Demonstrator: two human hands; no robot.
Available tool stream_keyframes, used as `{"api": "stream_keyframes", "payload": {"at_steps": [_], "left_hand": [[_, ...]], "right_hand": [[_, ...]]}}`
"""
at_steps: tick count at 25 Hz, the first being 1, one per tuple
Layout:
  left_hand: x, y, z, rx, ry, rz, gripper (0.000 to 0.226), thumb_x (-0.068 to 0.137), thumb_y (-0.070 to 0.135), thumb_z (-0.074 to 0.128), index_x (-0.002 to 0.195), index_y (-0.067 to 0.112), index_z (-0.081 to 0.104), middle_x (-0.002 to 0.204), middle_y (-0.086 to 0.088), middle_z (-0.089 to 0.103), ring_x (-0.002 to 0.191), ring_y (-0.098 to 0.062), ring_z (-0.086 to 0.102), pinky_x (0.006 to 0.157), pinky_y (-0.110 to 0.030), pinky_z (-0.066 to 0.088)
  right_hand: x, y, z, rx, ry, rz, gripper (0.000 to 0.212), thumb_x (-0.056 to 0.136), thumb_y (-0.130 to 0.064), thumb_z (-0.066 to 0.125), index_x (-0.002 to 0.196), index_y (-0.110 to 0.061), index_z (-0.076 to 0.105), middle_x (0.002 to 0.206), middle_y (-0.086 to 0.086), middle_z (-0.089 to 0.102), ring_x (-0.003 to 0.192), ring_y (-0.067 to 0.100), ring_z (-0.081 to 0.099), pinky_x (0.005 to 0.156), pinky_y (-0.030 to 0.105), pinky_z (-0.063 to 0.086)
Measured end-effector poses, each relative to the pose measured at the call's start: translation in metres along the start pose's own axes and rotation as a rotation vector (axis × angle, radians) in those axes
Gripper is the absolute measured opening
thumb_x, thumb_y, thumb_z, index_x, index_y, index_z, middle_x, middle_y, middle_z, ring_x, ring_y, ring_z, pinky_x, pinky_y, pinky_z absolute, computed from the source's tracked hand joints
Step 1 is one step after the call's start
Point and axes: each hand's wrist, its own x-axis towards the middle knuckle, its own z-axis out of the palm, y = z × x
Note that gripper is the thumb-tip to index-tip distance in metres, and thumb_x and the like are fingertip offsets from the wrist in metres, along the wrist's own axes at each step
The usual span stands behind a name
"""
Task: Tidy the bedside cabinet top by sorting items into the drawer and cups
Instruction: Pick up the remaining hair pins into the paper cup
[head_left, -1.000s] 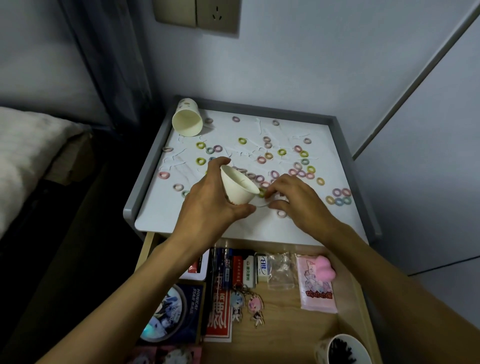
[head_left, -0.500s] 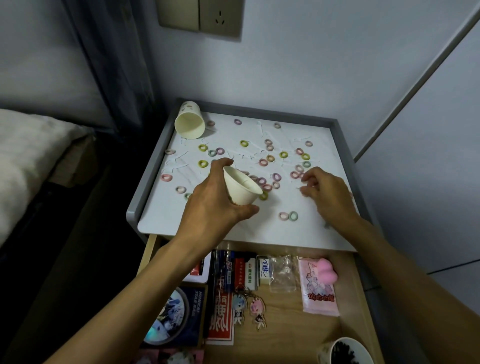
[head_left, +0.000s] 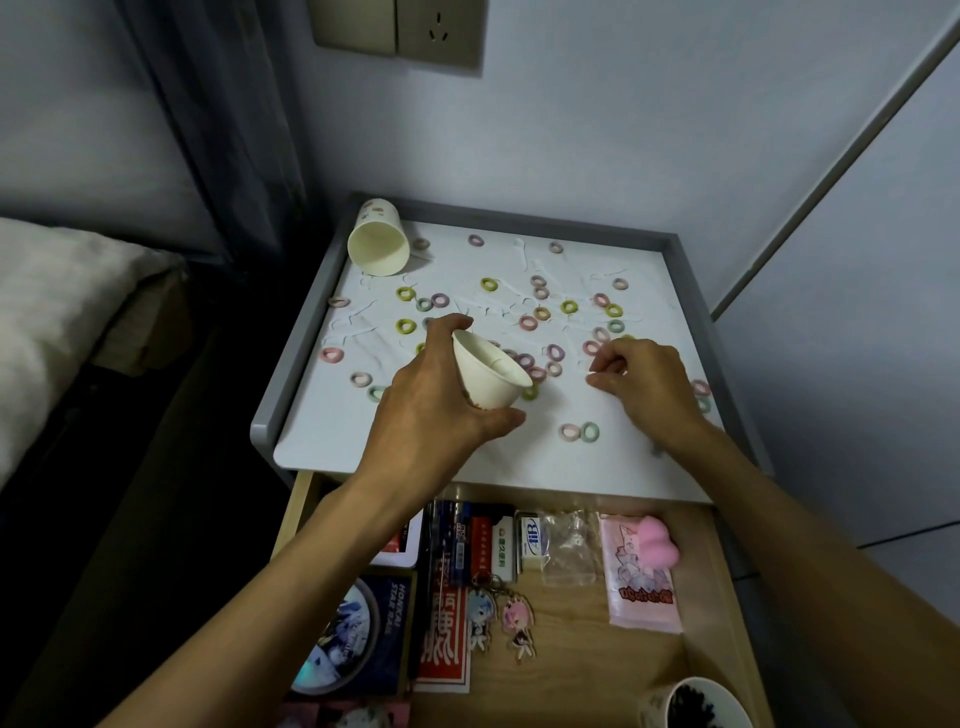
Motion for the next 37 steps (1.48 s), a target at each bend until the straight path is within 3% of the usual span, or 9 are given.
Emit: {"api": "stream_keyframes", "payload": {"at_steps": [4,8,11,14,16,20,27,33,37], "left_hand": [[0.001,0.000,-0.001,-0.006,-0.001,0.001,0.090,0.068,0.035,0.085,0.140,0.029,0.031,0.110,0.010,0.051,0.094,-0.017,0.060,0.078,-0.032,0.054],[-0.002,0.002,-0.004,-0.014,0.000,-0.001,0.091,0.068,0.034,0.086,0.140,0.029,0.031,0.110,0.010,0.050,0.094,-0.017,0.059,0.079,-0.033,0.055],[-0.002,0.002,-0.005,-0.025,0.008,-0.003,0.090,0.069,0.033,0.085,0.140,0.029,0.031,0.109,0.009,0.051,0.093,-0.017,0.060,0.077,-0.031,0.053],[-0.001,0.003,-0.008,-0.039,0.018,-0.003,0.088,0.069,0.033,0.085,0.139,0.029,0.032,0.109,0.009,0.051,0.091,-0.015,0.058,0.074,-0.027,0.049],[0.000,0.002,-0.010,-0.045,0.016,0.003,0.089,0.069,0.033,0.085,0.139,0.029,0.031,0.110,0.009,0.050,0.090,-0.015,0.058,0.074,-0.026,0.049],[0.002,0.001,-0.015,-0.069,0.015,-0.001,0.088,0.069,0.033,0.085,0.139,0.029,0.032,0.111,0.008,0.051,0.088,-0.013,0.058,0.073,-0.025,0.049],[0.002,0.007,-0.018,-0.101,0.024,0.004,0.088,0.068,0.038,0.084,0.138,0.029,0.032,0.112,0.009,0.050,0.094,-0.016,0.059,0.082,-0.037,0.054],[0.005,0.004,-0.019,-0.099,0.041,-0.005,0.087,0.067,0.037,0.085,0.137,0.030,0.034,0.113,0.008,0.052,0.093,-0.016,0.057,0.080,-0.033,0.053],[0.007,0.003,-0.020,-0.102,0.039,0.001,0.086,0.068,0.036,0.085,0.136,0.031,0.033,0.112,0.009,0.050,0.092,-0.015,0.056,0.078,-0.031,0.053]], "right_hand": [[-0.004,-0.001,-0.018,-0.051,-0.088,0.072,0.010,0.084,-0.024,0.075,0.090,-0.019,0.069,0.081,-0.004,0.068,0.075,0.014,0.063,0.073,0.035,0.055],[0.005,-0.014,-0.025,0.059,-0.012,0.100,0.012,0.086,-0.022,0.073,0.094,-0.014,0.069,0.088,0.000,0.071,0.074,0.013,0.065,0.064,0.022,0.049],[0.026,-0.029,-0.009,0.085,0.014,0.101,0.018,0.084,-0.020,0.075,0.099,-0.011,0.071,0.097,0.006,0.072,0.080,0.014,0.064,0.074,0.022,0.049],[0.037,-0.034,0.009,-0.036,0.019,0.130,0.023,0.084,-0.023,0.075,0.102,-0.009,0.072,0.102,0.008,0.071,0.090,0.021,0.066,0.081,0.030,0.053],[0.039,-0.033,0.015,-0.135,0.018,0.167,0.022,0.084,-0.026,0.075,0.092,-0.005,0.073,0.091,0.010,0.072,0.080,0.024,0.067,0.077,0.037,0.057],[0.043,-0.038,0.011,-0.349,-0.023,0.206,0.024,0.087,-0.030,0.070,0.089,-0.006,0.068,0.086,0.010,0.069,0.076,0.027,0.066,0.070,0.032,0.051],[0.036,-0.045,-0.006,-0.573,-0.141,0.130,0.024,0.096,-0.031,0.058,0.099,-0.008,0.065,0.093,0.008,0.068,0.078,0.023,0.063,0.068,0.030,0.047],[0.066,-0.044,-0.020,-0.372,-0.179,-0.193,0.013,0.091,-0.020,0.065,0.102,-0.014,0.068,0.100,0.008,0.068,0.086,0.024,0.062,0.069,0.028,0.041],[0.077,-0.026,-0.008,-0.275,-0.187,-0.177,0.018,0.087,-0.019,0.071,0.103,-0.011,0.068,0.103,0.006,0.067,0.086,0.015,0.055,0.074,0.025,0.040]]}}
